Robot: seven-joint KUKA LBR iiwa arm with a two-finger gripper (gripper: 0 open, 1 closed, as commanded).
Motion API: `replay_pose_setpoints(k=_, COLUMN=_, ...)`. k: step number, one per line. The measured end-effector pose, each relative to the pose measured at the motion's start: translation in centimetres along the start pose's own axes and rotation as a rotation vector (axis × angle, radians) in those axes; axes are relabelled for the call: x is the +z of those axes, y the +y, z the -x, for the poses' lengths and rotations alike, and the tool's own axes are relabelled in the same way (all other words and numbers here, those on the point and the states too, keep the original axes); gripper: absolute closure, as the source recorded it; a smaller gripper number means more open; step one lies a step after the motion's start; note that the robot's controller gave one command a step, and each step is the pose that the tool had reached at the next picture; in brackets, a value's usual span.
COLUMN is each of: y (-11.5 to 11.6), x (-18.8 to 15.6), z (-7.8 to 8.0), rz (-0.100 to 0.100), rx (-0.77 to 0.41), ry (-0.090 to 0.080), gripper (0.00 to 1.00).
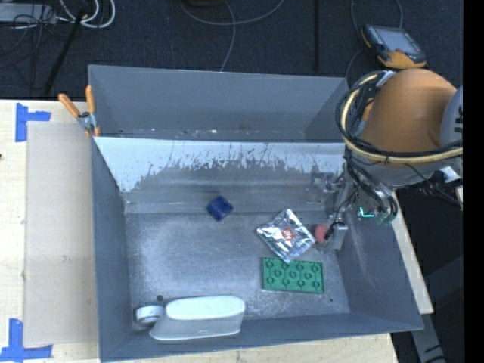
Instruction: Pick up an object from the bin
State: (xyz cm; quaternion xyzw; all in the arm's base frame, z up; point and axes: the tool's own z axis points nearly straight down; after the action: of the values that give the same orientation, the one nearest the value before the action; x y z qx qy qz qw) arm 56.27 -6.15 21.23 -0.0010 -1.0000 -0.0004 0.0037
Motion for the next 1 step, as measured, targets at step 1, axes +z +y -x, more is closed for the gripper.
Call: replay_pose_setpoints(k=1, y=2.09, x=11.74, z=-2.13, rz=0.001, rx=-0.118, ry=0.002, gripper=0.0)
